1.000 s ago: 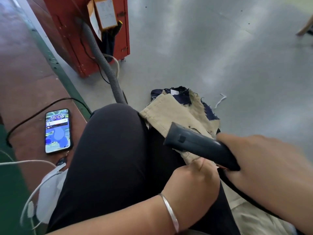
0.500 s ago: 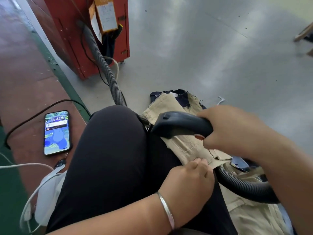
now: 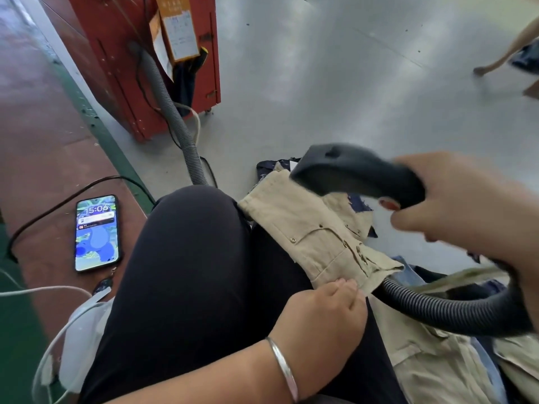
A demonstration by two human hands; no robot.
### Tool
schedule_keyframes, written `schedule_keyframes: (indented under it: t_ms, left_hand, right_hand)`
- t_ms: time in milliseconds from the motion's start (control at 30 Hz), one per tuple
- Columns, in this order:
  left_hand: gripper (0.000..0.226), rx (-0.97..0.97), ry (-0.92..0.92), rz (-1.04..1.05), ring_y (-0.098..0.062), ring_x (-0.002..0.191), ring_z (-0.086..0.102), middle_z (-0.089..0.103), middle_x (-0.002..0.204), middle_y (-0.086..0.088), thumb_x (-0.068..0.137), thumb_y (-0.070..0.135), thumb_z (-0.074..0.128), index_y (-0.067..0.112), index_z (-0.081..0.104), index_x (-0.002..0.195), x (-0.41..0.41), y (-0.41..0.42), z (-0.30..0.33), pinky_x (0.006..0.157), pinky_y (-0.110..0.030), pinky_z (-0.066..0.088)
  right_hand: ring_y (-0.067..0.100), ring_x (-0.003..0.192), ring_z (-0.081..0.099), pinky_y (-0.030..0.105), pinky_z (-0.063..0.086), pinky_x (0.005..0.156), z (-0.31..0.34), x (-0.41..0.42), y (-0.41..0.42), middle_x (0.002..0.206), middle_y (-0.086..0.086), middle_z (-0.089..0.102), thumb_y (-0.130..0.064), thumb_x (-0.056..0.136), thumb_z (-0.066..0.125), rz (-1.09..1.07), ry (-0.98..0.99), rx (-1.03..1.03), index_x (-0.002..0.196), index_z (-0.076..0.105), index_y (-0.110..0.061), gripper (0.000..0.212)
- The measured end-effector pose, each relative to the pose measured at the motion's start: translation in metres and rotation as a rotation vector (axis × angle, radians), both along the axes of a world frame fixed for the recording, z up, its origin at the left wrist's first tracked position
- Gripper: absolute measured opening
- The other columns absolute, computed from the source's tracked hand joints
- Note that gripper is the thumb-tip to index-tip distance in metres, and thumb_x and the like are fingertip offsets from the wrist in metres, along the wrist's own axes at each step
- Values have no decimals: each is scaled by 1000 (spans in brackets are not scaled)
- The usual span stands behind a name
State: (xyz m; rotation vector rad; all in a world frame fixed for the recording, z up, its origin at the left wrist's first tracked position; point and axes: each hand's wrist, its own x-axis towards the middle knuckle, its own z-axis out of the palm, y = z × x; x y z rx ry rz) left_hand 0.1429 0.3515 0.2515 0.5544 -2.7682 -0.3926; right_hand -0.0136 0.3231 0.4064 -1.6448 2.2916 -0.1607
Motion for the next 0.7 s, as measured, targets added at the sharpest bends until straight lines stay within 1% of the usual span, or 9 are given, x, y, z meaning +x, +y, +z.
schedule_keyframes:
  t_ms: [67, 133, 233, 333, 400, 467, 533, 600, 700]
  left_hand:
    - [39, -3, -9, -4, -2, 92, 67, 73, 100, 9, 57, 28, 80, 24, 76, 95, -1, 0, 0, 58, -15, 54]
    - [37, 10, -28, -9, 0, 90, 67, 72, 97, 12, 58, 31, 79, 27, 76, 94, -1, 0, 2, 55, -14, 52]
    - [36, 34, -53, 2, 3, 82, 67, 72, 91, 15, 55, 33, 77, 30, 76, 91, 0, -1, 5, 47, -11, 47]
    - [37, 28, -67, -1, 3, 85, 67, 72, 92, 15, 56, 34, 78, 30, 76, 93, 0, 0, 5, 48, -11, 48]
    - [39, 34, -88, -2, 3, 92, 66, 72, 99, 16, 58, 36, 76, 31, 75, 96, 0, 0, 5, 51, -12, 51]
    - [33, 45, -104, -5, 4, 92, 66, 71, 98, 17, 61, 33, 73, 32, 75, 94, -1, 0, 5, 52, -11, 51]
    - [24, 37, -113, -13, 6, 87, 65, 71, 91, 17, 67, 27, 66, 32, 75, 90, -1, 1, 6, 54, -10, 51]
    - [24, 61, -103, -12, 5, 82, 65, 70, 85, 17, 72, 22, 57, 31, 74, 86, 0, 1, 6, 52, -12, 51]
    - [25, 94, -62, 27, 0, 79, 66, 70, 87, 14, 66, 19, 63, 27, 73, 87, 3, -5, 6, 49, -16, 52]
  right_hand:
    - [7, 52, 54, 24, 35, 45, -13, 18, 1, 58, -9, 56, -24, 74, 69, 109, 163, 88, 79, 54, -33, 18]
    - [7, 58, 46, 23, 26, 47, -25, 35, -2, 68, -11, 49, -26, 78, 62, 200, 298, 161, 84, 47, -33, 18]
    - [11, 58, 36, 25, 20, 47, -39, 49, -12, 71, -9, 40, -21, 82, 56, 226, 386, 180, 87, 39, -31, 20]
    - [7, 54, 28, 25, 18, 46, -43, 54, -27, 69, -9, 36, -18, 82, 55, 234, 421, 167, 85, 38, -29, 21]
    - [9, 54, 30, 25, 18, 47, -51, 57, -43, 69, -7, 37, -15, 81, 55, 235, 408, 143, 83, 40, -27, 19]
    - [16, 61, 43, 25, 27, 53, -60, 60, -66, 76, -4, 47, -14, 84, 55, 222, 361, 138, 79, 41, -24, 18]
    - [28, 88, 60, 29, 35, 68, -68, 58, -90, 98, 3, 62, -17, 90, 56, 175, 339, 131, 91, 53, -24, 8]
    - [31, 103, 62, 31, 36, 72, -70, 47, -107, 110, 6, 65, -21, 92, 58, 98, 314, 118, 108, 61, -21, 17]
    - [27, 72, 60, 29, 40, 61, -55, 21, -99, 80, 0, 62, -27, 85, 65, 28, 242, 46, 92, 56, -22, 12]
